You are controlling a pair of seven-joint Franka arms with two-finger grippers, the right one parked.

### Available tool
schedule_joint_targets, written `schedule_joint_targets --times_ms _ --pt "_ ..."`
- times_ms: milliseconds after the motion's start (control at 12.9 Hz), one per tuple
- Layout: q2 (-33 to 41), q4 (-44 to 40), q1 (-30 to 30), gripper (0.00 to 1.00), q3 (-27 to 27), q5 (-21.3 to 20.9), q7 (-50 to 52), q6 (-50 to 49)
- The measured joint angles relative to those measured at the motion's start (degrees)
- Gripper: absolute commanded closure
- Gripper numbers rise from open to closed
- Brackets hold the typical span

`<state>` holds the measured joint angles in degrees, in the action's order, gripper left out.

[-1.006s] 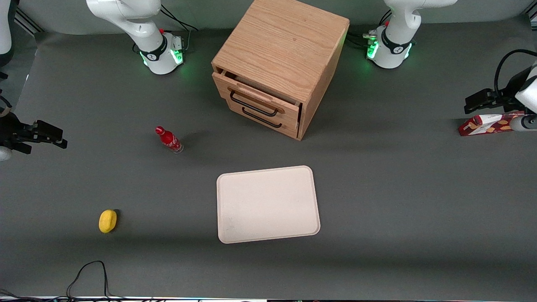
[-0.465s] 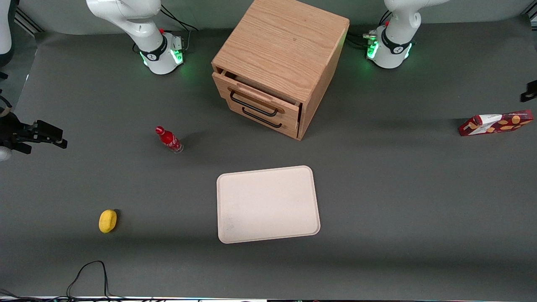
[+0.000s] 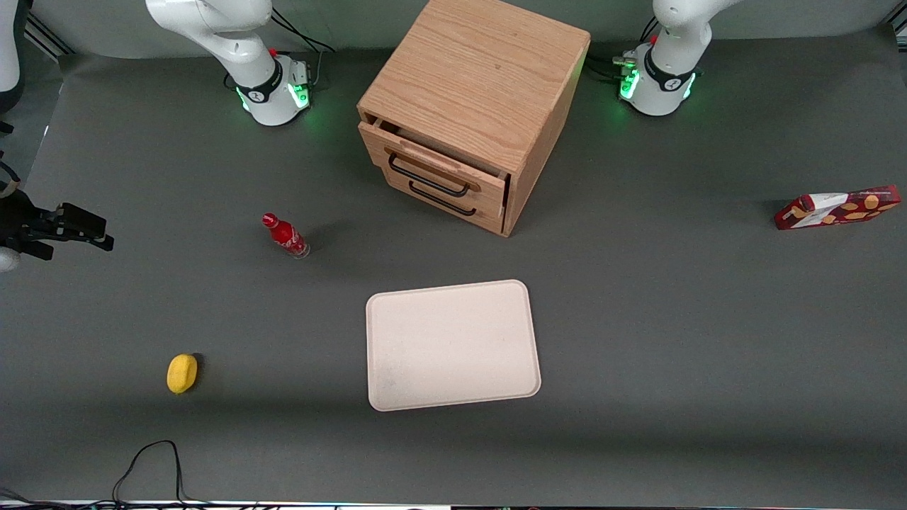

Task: Place red cookie box on tray

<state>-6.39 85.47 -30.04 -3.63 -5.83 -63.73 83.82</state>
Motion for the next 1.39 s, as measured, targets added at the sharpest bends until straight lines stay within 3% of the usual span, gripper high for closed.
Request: schedule_joint_targets --times_ms 310,697,1084,1394 --pt "-2.22 -0.32 -3.97 0.02 0.03 -0.18 -14.13 0.75" --pt "-1.12 4.58 -4.74 0.00 0.19 -0.48 -22.22 2.38" --pt "7.08 23.86 -4.97 0.00 0.29 -0.67 -32.44 17.53" --pt "9.35 36.13 -7.29 0.00 0.25 -0.86 -41.28 28.74"
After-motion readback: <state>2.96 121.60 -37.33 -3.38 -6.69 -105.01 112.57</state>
